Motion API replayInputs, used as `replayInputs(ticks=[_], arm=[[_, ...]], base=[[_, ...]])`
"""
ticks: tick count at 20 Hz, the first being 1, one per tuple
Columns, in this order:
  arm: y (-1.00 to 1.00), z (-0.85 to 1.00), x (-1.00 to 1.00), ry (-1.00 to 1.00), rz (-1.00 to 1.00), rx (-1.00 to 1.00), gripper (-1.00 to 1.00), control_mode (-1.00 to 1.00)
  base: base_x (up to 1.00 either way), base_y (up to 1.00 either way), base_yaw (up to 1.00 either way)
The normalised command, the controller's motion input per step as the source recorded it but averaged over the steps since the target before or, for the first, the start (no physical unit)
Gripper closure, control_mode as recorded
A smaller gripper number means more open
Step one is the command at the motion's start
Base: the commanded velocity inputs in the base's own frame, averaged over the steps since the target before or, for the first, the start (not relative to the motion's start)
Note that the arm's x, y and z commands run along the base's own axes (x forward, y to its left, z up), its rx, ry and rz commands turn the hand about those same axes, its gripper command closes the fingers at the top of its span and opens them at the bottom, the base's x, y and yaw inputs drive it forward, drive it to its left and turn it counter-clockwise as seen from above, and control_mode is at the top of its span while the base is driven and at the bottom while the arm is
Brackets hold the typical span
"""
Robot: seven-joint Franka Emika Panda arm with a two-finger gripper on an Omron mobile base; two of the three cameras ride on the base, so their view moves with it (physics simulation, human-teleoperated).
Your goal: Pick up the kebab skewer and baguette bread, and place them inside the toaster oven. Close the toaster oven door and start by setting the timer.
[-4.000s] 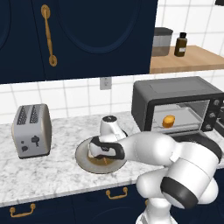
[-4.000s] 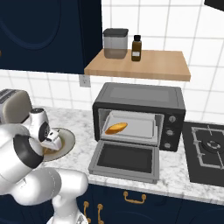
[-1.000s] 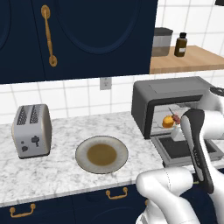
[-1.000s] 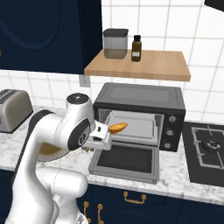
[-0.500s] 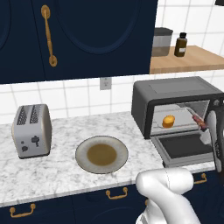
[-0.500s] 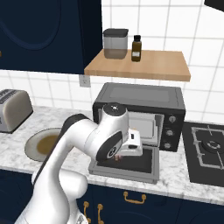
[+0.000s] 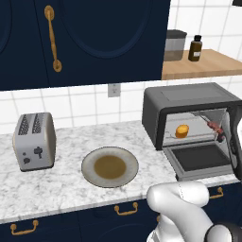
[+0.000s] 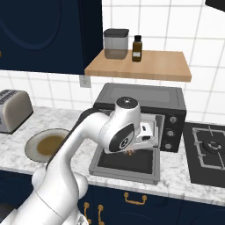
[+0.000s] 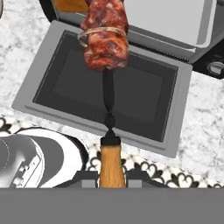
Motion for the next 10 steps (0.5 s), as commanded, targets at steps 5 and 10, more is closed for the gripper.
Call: replayInputs(ticks=[5,10], arm=[[-0.05,-0.23,0.1,0.08,0.05,-0.16,1.0,-1.0],[-0.23,-0.04,0.13,0.01,0.04,-0.1,1.0,-1.0]], base=[[0.0,0.0,0.0],[0.0,0.0,0.0]])
